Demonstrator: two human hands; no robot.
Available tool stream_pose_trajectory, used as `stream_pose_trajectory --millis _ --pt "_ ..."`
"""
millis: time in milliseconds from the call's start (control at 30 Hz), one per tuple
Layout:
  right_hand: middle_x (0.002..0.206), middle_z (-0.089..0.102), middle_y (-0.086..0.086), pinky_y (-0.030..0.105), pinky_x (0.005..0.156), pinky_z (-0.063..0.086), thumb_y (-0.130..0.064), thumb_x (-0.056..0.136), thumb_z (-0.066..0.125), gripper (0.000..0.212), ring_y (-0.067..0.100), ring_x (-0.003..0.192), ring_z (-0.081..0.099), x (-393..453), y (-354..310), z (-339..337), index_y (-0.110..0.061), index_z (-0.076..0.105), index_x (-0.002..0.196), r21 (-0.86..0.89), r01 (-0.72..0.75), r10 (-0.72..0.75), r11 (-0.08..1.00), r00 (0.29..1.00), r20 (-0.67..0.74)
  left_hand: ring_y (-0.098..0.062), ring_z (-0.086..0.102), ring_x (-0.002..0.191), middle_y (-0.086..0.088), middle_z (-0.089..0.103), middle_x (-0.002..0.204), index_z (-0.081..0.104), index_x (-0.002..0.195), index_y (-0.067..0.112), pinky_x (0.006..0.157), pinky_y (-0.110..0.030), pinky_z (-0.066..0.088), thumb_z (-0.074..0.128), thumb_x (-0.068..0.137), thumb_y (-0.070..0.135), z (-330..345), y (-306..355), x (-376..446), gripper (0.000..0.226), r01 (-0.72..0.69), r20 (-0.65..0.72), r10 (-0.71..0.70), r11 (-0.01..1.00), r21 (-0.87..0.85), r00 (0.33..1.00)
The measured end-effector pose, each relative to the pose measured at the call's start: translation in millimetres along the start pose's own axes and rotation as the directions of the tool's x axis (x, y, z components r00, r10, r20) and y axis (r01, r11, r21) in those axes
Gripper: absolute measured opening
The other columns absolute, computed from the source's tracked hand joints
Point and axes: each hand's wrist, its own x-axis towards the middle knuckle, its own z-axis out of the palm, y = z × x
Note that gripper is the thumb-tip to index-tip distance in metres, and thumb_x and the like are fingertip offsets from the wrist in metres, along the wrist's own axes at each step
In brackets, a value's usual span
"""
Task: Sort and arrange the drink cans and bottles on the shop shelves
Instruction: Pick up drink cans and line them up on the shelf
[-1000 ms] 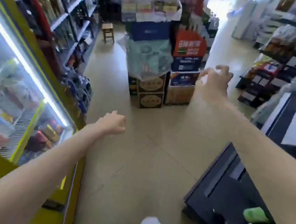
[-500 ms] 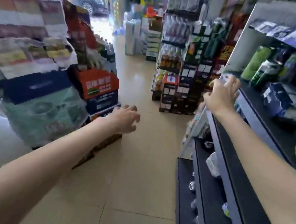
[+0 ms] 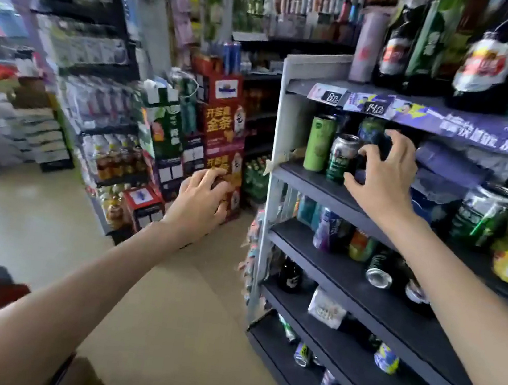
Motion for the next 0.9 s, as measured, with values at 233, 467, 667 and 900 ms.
stream_pose_trajectory --millis 233,467,667,900 --pt "0.14 0.029 0.026 0.051 0.106 0.023 -0.027 0.082 0.067 0.05 0.041 0.131 0.023 36 26 -46 -0.001 0.049 0.12 -0.234 -0.141 0.085 0.962 0.968 -0.234 -0.041 0.045 0.116 -0.019 0.045 0.132 0.055 0.12 0.007 0.096 -0.05 0.035 0.056 0.08 0.02 9 27 147 0.042 -0.323 -0.144 0.299 0.927 -0.193 0.943" --pt "0.142 0.023 0.018 0.034 0.11 0.021 -0.027 0.084 0.067 0.061 0.032 0.132 0.026 125 38 -77 -0.006 0.037 0.133 -0.012 -0.257 0.237 0.966 0.908 -0.344 -0.039 0.045 0.114 -0.02 0.044 0.129 0.05 0.126 0.004 0.094 -0.042 0.035 0.055 0.086 0.019 -15 48 271 0.043 -0.372 -0.34 0.237 0.829 -0.418 0.91" --pt "0.154 0.017 0.006 0.046 0.109 0.033 -0.033 0.082 0.07 0.093 0.026 0.134 0.035 196 35 -60 -0.023 0.007 0.149 0.259 -0.311 0.36 0.914 0.918 -0.166 -0.032 0.034 0.127 -0.017 0.032 0.141 0.03 0.14 0.007 0.102 -0.037 0.03 0.056 0.088 0.017 -15 55 348 0.059 -0.427 -0.387 0.223 0.681 -0.595 0.895" --pt "0.156 0.015 0.005 0.036 0.114 0.021 -0.028 0.079 0.074 0.098 0.022 0.141 0.02 269 43 -19 -0.016 0.007 0.149 0.238 -0.442 0.493 0.865 0.838 -0.235 -0.035 0.033 0.127 -0.019 0.032 0.141 0.023 0.143 0.005 0.102 -0.041 0.029 0.06 0.088 0.022 -1 59 430 0.068 -0.564 -0.497 0.288 0.562 -0.605 0.819"
